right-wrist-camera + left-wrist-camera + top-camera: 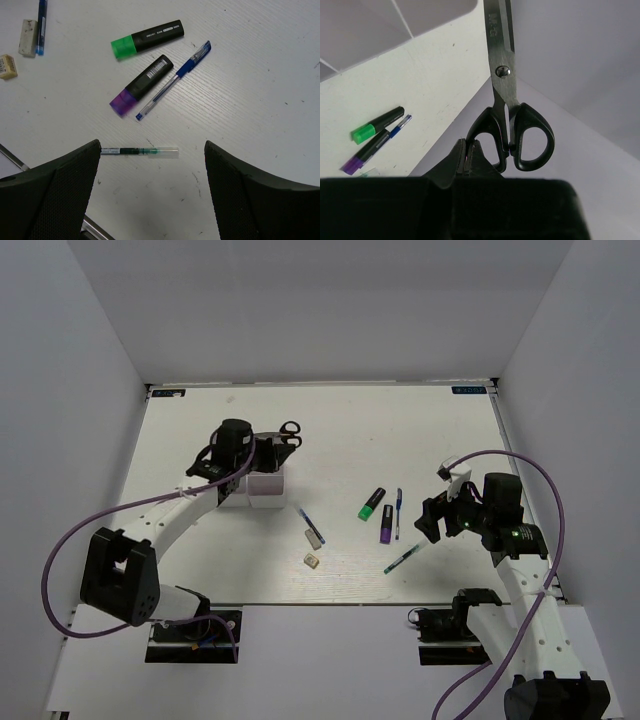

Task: Sort the stationery into containers
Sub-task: Place the scissors in the storage box.

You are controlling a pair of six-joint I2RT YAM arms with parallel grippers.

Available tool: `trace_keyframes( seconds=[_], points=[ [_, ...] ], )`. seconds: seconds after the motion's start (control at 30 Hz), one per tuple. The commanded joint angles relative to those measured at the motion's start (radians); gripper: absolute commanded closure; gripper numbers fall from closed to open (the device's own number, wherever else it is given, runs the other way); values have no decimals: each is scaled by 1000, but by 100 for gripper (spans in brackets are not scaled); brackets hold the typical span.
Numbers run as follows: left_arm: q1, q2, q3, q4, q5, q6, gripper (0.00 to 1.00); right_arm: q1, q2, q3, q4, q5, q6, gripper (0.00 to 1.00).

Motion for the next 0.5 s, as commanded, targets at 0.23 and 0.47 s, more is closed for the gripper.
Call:
trace_keyframes(
  seconds=[0.23,0.47],
  points=[
    [-75,-29,-15,52,-105,-58,100,-1,-17,0,29,8,-8,14],
    [-84,-36,-61,67,-126,-84,100,-1,-22,-1,30,8,-8,14]
  ],
)
